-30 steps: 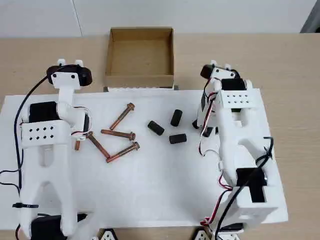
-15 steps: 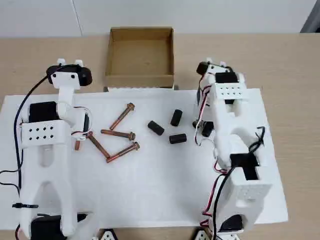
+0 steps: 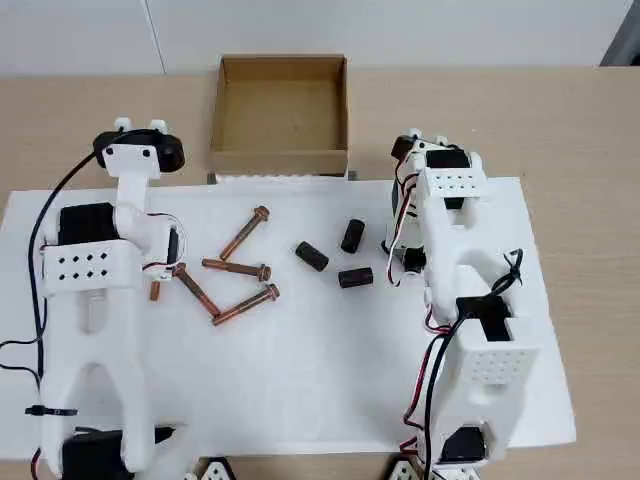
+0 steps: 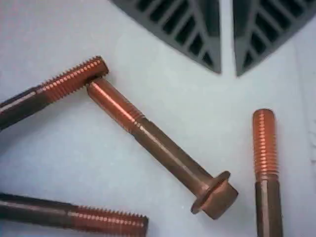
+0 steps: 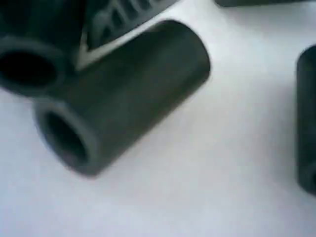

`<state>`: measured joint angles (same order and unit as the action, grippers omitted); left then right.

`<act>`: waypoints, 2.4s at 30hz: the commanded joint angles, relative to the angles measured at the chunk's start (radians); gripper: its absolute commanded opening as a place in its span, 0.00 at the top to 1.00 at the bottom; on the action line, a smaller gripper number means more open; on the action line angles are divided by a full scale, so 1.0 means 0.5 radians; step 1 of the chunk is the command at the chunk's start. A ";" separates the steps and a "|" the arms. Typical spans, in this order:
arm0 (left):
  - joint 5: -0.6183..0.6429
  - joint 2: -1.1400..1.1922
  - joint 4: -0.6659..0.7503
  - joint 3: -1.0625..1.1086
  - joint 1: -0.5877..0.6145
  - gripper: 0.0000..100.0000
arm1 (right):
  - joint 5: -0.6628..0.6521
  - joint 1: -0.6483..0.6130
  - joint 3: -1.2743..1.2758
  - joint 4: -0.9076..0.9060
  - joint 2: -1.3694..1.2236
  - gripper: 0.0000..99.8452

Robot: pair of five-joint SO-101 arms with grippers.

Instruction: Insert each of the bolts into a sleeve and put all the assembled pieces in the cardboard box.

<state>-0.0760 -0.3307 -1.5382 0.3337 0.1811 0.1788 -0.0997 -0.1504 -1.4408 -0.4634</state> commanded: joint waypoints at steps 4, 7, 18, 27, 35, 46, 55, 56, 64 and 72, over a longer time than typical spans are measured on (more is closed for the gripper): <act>-0.009 0.000 0.012 -0.072 -0.003 0.99 | 0.003 -0.017 -0.034 0.081 -0.005 0.98; -0.009 0.000 0.012 -0.072 -0.003 0.99 | 0.003 -0.017 -0.034 0.081 0.005 0.99; 0.000 -0.018 -0.095 -0.183 -0.003 0.99 | -0.095 -0.023 -0.255 -0.192 0.379 1.00; 0.006 0.123 -0.344 -0.658 -0.242 1.00 | -0.316 0.005 -0.270 -0.416 0.717 1.00; -0.006 0.694 -0.356 -1.082 -0.344 0.99 | -0.540 0.060 -0.169 -0.416 0.772 1.00; -0.077 1.577 -0.396 -1.775 -0.445 0.98 | -0.752 0.066 -0.068 -0.397 0.772 1.00; -0.074 1.933 -0.423 -2.165 -0.534 0.92 | -0.740 0.063 -0.068 -0.364 0.760 0.99; -0.074 1.964 -0.423 -2.171 -0.546 0.92 | -0.740 0.063 -0.068 -0.361 0.760 0.99; -0.089 2.139 -0.420 -2.303 -0.586 0.90 | -0.740 0.063 -0.068 -0.336 0.756 0.99; -0.092 2.259 -0.414 -2.334 -0.586 0.90 | -0.736 0.063 -0.068 -0.336 0.756 0.99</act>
<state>-0.1143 0.8032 -1.7300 -0.7940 -0.1028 -0.1864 -0.0767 -0.1780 -1.6218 -0.1412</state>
